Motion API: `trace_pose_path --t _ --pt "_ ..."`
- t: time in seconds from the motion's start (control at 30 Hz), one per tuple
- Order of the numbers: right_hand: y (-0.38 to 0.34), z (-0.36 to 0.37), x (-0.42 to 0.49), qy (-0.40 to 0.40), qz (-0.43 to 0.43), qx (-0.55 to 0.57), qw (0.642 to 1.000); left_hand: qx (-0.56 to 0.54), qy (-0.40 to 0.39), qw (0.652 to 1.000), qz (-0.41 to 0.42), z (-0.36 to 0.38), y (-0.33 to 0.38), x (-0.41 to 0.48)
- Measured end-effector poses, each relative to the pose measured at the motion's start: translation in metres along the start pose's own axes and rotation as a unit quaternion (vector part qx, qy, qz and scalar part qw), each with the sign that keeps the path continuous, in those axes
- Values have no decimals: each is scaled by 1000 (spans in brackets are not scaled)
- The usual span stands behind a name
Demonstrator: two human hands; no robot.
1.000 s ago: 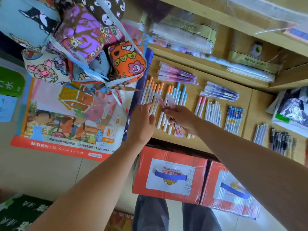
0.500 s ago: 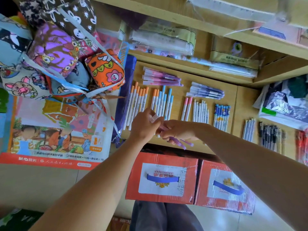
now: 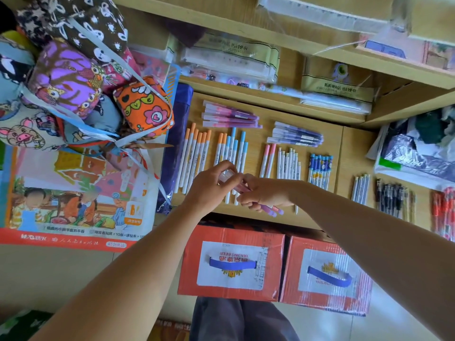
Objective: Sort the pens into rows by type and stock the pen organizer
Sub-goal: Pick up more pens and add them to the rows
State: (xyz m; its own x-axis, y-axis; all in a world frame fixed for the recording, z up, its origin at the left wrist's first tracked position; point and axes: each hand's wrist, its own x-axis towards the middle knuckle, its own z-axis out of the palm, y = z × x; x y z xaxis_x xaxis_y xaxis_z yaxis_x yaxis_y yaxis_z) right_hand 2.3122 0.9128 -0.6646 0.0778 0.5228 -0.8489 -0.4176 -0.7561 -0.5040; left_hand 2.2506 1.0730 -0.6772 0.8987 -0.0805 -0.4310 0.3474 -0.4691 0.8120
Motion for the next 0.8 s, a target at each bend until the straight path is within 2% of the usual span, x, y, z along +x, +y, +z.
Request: trace_pose_path --t 0.13,0.27,0.4,0.53,0.6,0.67,0.8 --pt "2 -4 -3 2 -12 -14 1000 -9 -20 1000 8 1 -1 7" --pt "1 -15 -5 27 -50 -48 997 -47 19 999 -14 0 -9 17" --pt "2 -35 -12 78 -60 -11 995 -81 95 990 -58 -6 -13 27" --pt "1 -51 -10 142 -96 -85 981 -101 117 985 -76 -7 -9 45" --pt "-1 -61 -3 193 -130 -138 963 -101 126 984 -79 -10 -5 59" --pt "-5 -74 6 264 -163 -163 937 -40 153 985 -73 -18 -3 75" --pt "-12 -104 33 420 -204 -246 850 101 227 968 23 -36 -3 97"
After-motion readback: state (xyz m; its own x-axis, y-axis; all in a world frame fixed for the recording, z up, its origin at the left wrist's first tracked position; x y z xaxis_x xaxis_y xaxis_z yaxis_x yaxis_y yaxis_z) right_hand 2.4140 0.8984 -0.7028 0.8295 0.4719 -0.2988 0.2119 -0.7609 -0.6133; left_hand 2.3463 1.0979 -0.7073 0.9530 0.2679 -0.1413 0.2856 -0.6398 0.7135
